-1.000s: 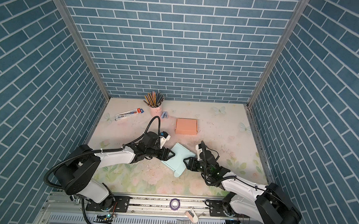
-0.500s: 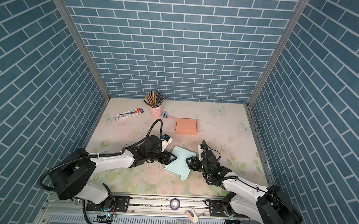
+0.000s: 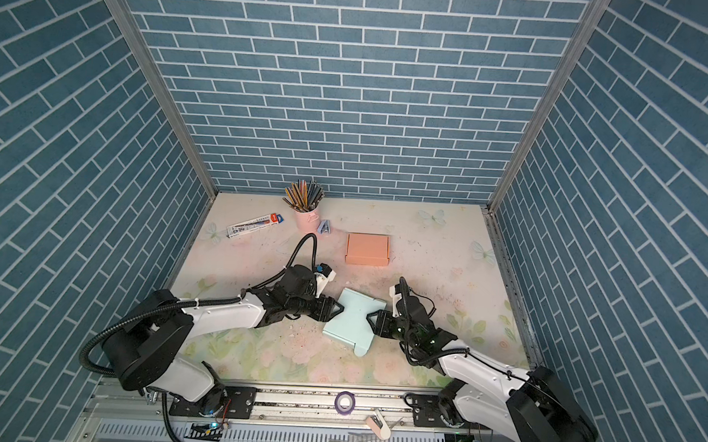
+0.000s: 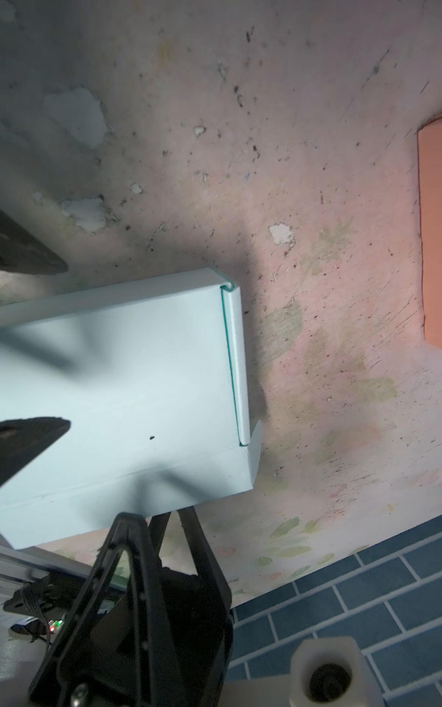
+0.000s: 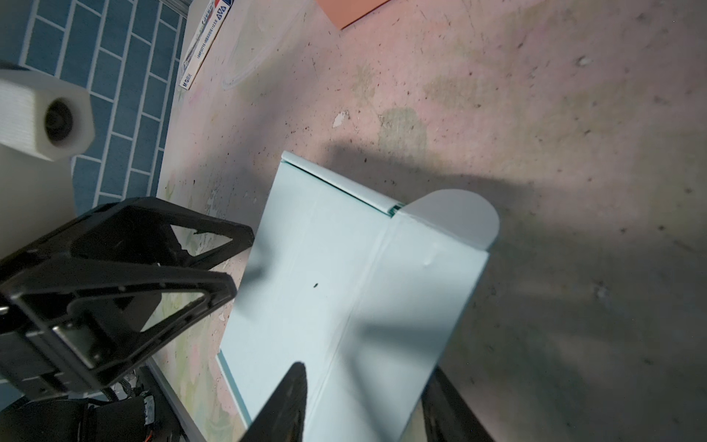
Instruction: Fold the paper box
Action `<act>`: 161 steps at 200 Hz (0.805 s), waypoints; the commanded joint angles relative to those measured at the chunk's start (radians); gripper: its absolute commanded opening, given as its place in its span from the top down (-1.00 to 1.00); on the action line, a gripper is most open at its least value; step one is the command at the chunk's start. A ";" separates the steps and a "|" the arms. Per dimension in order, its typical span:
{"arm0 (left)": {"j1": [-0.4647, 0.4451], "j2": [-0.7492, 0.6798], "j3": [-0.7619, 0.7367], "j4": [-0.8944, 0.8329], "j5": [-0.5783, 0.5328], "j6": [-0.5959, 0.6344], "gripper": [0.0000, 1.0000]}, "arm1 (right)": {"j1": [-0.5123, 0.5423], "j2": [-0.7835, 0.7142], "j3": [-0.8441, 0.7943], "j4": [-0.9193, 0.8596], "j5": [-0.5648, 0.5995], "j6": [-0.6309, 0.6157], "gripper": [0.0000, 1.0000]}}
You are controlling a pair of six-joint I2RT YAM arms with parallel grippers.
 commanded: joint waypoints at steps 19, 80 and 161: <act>0.040 -0.017 -0.038 -0.001 0.010 0.017 -0.16 | -0.003 -0.019 0.008 -0.014 -0.020 -0.015 0.07; 0.051 -0.015 -0.050 -0.002 0.002 0.024 -0.06 | -0.003 -0.025 0.023 -0.015 -0.033 -0.019 0.18; 0.085 -0.018 -0.071 0.007 0.000 0.021 0.06 | -0.002 -0.010 0.084 -0.004 -0.072 -0.039 0.27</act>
